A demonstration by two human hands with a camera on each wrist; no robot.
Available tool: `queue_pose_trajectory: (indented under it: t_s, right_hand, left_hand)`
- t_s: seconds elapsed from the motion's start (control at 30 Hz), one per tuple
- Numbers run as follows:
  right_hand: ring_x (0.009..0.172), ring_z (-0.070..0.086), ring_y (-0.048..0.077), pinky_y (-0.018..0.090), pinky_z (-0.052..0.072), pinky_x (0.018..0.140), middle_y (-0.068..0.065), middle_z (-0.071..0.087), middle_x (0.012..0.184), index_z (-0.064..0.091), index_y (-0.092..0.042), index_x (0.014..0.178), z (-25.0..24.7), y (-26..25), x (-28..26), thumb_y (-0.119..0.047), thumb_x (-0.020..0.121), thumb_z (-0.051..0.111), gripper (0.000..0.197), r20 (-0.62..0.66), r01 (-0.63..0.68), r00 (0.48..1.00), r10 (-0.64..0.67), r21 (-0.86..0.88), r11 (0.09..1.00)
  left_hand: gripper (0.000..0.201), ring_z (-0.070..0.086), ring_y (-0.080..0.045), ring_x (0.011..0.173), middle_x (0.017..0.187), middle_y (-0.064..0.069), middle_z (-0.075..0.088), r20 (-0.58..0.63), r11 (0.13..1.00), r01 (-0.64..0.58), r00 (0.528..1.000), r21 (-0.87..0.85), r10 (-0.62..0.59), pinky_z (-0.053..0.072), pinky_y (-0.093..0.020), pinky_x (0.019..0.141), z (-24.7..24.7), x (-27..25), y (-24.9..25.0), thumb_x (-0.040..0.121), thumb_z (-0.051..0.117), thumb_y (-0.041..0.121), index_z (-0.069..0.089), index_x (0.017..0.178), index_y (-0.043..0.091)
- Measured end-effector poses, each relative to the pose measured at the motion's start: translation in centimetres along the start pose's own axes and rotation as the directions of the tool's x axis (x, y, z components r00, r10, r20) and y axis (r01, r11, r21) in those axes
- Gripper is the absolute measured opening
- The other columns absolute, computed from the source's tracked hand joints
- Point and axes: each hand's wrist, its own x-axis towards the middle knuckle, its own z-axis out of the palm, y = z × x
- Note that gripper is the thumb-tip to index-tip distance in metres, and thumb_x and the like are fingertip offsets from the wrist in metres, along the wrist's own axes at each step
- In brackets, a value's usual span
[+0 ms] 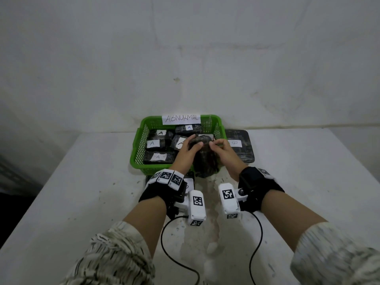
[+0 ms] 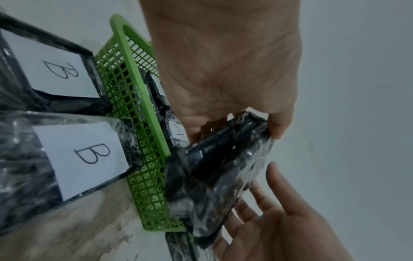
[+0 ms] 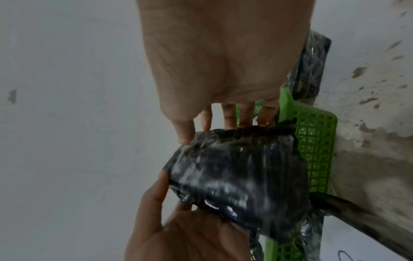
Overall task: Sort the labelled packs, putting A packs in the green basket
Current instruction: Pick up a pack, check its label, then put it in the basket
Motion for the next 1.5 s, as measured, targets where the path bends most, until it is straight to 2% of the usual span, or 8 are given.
queue_pose_trajectory:
  t_s: [0.2,0.33,0.53,0.7,0.83,1.1,1.3,1.5]
  right_hand:
    - [0.110,0.061,0.018,0.030,0.047,0.093,0.006,0.066,0.120,0.058,-0.012,0.125,-0.1,0.2,0.0,-0.039,0.094,0.055,0.041,0.107,-0.083,0.991,0.079,0.033,0.996]
    - [0.092,0.066,0.016,0.021,0.052,0.076,0.010,0.067,0.110,0.060,-0.010,0.110,0.3,-0.2,-0.1,-0.026,0.093,0.060,0.024,0.008,-0.013,1.000,0.012,0.098,0.995]
    - [0.109,0.064,0.024,0.040,0.050,0.097,0.009,0.067,0.118,0.057,-0.016,0.120,0.6,0.1,-0.1,-0.033,0.095,0.056,0.030,0.090,-0.092,0.993,0.081,0.117,0.989]
    - [0.109,0.064,0.023,0.039,0.052,0.094,0.008,0.064,0.121,0.052,-0.014,0.126,0.6,-0.2,-0.1,-0.035,0.096,0.054,0.037,0.032,-0.070,0.997,0.066,0.136,0.988]
    - [0.109,0.064,0.025,0.047,0.048,0.100,0.005,0.067,0.116,0.057,-0.018,0.119,0.2,-0.1,-0.1,-0.025,0.093,0.060,0.027,0.114,-0.103,0.989,0.091,0.106,0.989]
    - [0.115,0.061,0.025,0.046,0.046,0.102,0.005,0.065,0.122,0.052,-0.016,0.131,0.2,0.1,0.1,-0.019,0.091,0.062,0.041,0.108,-0.092,0.991,0.076,0.147,0.985]
    - [0.105,0.063,0.028,0.031,0.059,0.064,0.006,0.061,0.118,0.045,-0.014,0.136,-0.1,-0.4,-0.1,-0.004,0.088,0.063,0.052,0.131,-0.120,0.986,0.104,0.125,0.985]
    - [0.104,0.065,0.027,0.038,0.058,0.082,0.014,0.063,0.120,0.040,-0.019,0.137,-0.4,-0.1,-0.4,0.007,0.082,0.066,0.066,0.181,-0.102,0.980,0.082,0.104,0.989]
  left_hand:
    - [0.054,0.059,-0.034,0.110,0.116,-0.022,0.061,0.059,0.989,0.104,0.993,-0.107,-0.098,0.045,-0.045,0.098,0.1,0.1,0.2,0.075,0.060,0.036,0.055,0.118,0.003]
    - [0.018,0.062,-0.016,0.085,0.097,-0.006,0.064,0.056,0.999,0.031,0.998,-0.026,-0.029,0.049,-0.026,0.079,0.2,0.1,0.1,0.093,0.051,0.010,0.055,0.111,0.010]
    - [0.029,0.061,-0.023,0.100,0.110,-0.011,0.063,0.021,1.000,-0.006,1.000,-0.012,0.006,0.049,-0.034,0.090,-0.2,0.0,-0.3,0.094,0.053,0.015,0.055,0.121,0.006]
    - [0.039,0.061,-0.023,0.108,0.120,-0.010,0.062,0.065,0.997,0.019,0.998,0.075,-0.024,0.049,-0.030,0.091,-0.6,-0.1,-1.1,0.092,0.057,0.019,0.052,0.129,0.009]
    - [0.034,0.061,-0.019,0.098,0.114,-0.010,0.062,0.025,1.000,0.028,0.999,0.012,-0.028,0.054,-0.023,0.072,-1.2,-0.4,-1.1,0.094,0.053,0.018,0.053,0.126,0.006]
    - [0.043,0.057,-0.018,0.100,0.114,-0.007,0.059,0.049,0.999,0.017,0.999,0.052,-0.019,0.055,-0.021,0.065,-1.2,-0.4,-1.2,0.092,0.055,0.009,0.046,0.134,0.012]
    - [0.049,0.055,-0.016,0.106,0.128,-0.009,0.056,0.048,0.998,0.043,0.998,0.035,-0.045,0.054,-0.022,0.067,-1.3,-0.1,-1.5,0.092,0.057,0.016,0.043,0.139,0.014]
    - [0.059,0.055,-0.021,0.111,0.130,-0.015,0.055,0.039,0.999,0.009,0.999,0.044,-0.011,0.048,-0.035,0.095,-1.2,-0.2,-1.7,0.089,0.058,0.002,0.036,0.142,0.010]
